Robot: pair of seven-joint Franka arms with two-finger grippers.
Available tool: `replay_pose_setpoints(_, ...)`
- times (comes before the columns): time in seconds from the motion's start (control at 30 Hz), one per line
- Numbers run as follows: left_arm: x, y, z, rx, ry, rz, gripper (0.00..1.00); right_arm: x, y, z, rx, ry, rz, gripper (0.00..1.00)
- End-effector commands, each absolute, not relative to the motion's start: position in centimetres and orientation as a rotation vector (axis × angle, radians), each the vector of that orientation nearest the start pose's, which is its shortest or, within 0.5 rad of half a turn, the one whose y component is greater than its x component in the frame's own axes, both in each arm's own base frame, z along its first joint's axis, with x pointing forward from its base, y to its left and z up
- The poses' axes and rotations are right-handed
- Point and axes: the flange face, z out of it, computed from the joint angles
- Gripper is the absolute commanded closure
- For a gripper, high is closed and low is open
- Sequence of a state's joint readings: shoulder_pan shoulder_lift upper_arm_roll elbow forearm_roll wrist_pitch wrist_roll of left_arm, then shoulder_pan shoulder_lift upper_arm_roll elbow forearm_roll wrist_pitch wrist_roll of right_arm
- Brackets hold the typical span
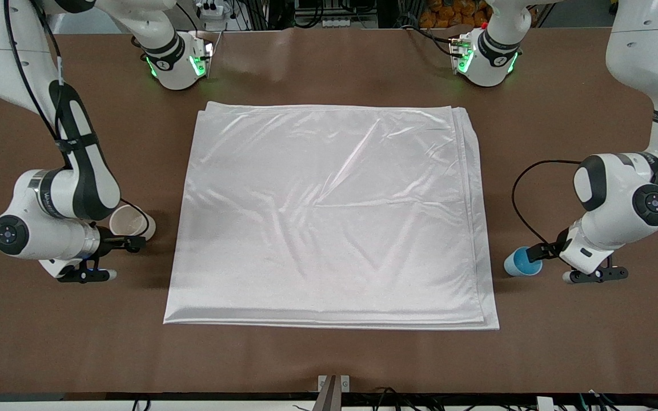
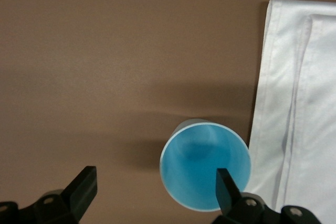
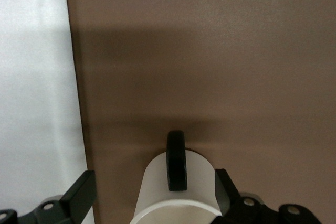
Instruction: Place blue cup into white mug on cloth
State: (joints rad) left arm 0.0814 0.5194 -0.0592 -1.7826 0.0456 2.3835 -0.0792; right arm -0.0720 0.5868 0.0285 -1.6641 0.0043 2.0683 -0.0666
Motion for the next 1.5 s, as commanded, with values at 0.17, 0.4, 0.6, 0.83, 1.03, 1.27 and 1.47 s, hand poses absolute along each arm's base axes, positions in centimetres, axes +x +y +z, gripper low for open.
replay_pose_setpoints(0.17, 67.1, 1.8, 25.3, -3.139, -0.139, -0.139, 0.0, 66.3, -4.1, 23.5, -3.072, -0.102, 0.315, 0.0)
replay_pose_setpoints(0.4, 67.0, 1.8, 23.5, -3.141, -0.136, -0.132, 0.0, 66.1, -4.4, 23.0, -3.059, -0.193, 0.323, 0.39)
replay_pose_setpoints(0.6, 67.0, 1.2, 23.2, -3.145, -0.127, -0.123, 0.5, 66.1, -4.8, 22.9, -3.052, -0.23, 0.323, 0.77)
replay_pose_setpoints(0.83, 67.0, 0.9, 22.5, -3.146, -0.117, -0.111, 0.95, 66.1, -4.6, 23.0, -3.032, -0.209, 0.321, 0.84)
replay_pose_setpoints(1.03, 67.3, 0.7, 22.4, -3.145, -0.091, -0.118, 1.0, 66.1, -4.3, 23.2, -3.032, -0.203, 0.326, 0.84)
replay_pose_setpoints(1.27, 67.4, 0.4, 23.0, -3.132, -0.003, -0.133, 1.0, 66.3, -1.6, 24.6, -3.029, -0.128, 0.342, 0.84)
replay_pose_setpoints(1.47, 67.5, 0.4, 24.5, -3.129, 0.013, -0.16, 1.0, 66.9, 0.3, 26.7, -3.028, -0.08, 0.404, 0.84)
